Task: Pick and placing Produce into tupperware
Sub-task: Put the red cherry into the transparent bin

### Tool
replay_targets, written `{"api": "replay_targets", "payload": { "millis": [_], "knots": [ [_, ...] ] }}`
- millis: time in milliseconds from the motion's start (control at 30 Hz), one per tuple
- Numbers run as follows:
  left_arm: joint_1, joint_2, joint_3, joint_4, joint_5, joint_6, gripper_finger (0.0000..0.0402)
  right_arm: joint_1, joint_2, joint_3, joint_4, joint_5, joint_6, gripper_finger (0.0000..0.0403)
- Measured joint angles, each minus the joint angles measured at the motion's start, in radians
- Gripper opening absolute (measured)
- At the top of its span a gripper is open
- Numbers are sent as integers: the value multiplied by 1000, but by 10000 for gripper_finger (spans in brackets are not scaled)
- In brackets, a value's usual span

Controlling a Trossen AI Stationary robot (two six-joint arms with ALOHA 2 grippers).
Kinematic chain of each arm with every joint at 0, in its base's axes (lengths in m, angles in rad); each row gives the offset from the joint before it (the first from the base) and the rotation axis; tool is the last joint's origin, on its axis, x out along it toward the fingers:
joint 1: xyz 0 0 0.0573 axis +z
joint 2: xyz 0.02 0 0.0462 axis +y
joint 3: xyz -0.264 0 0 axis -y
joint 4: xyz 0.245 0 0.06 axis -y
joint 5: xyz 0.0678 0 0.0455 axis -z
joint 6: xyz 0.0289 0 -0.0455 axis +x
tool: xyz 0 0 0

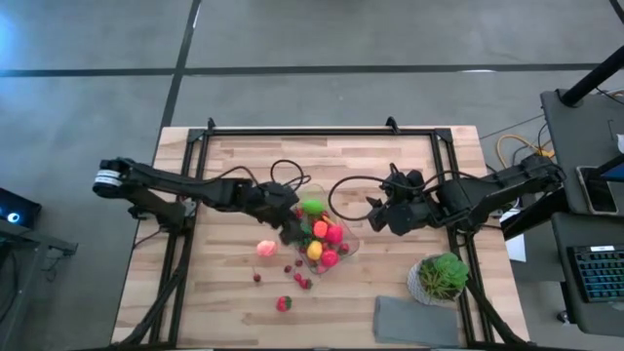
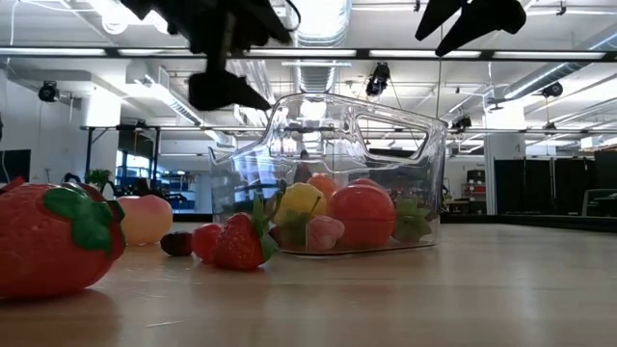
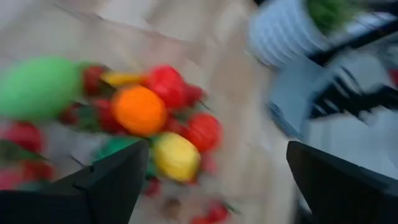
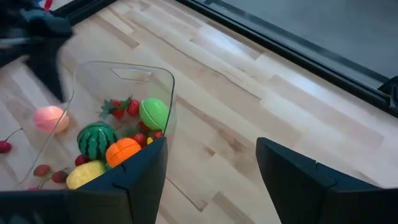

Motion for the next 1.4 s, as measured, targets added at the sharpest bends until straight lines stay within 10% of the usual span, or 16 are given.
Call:
{"api": "replay_targets", "payload": {
  "millis": [400,633,1033,1400],
  "knots": [
    [-375,-74,-26,-401,68,-108,367,2,0,-9,1,-91,-67,238],
    [-567,5,-47,-409,-245,-118,367,2,1,-12,1,-85,-74,238],
    [-585,230,-31,-407,-218,85,359,2,1,-12,0,-83,-105,238],
    [-587,260,-21,-408,-245,129,264,2,1,-14,-1,-84,-105,238]
  ]
}}
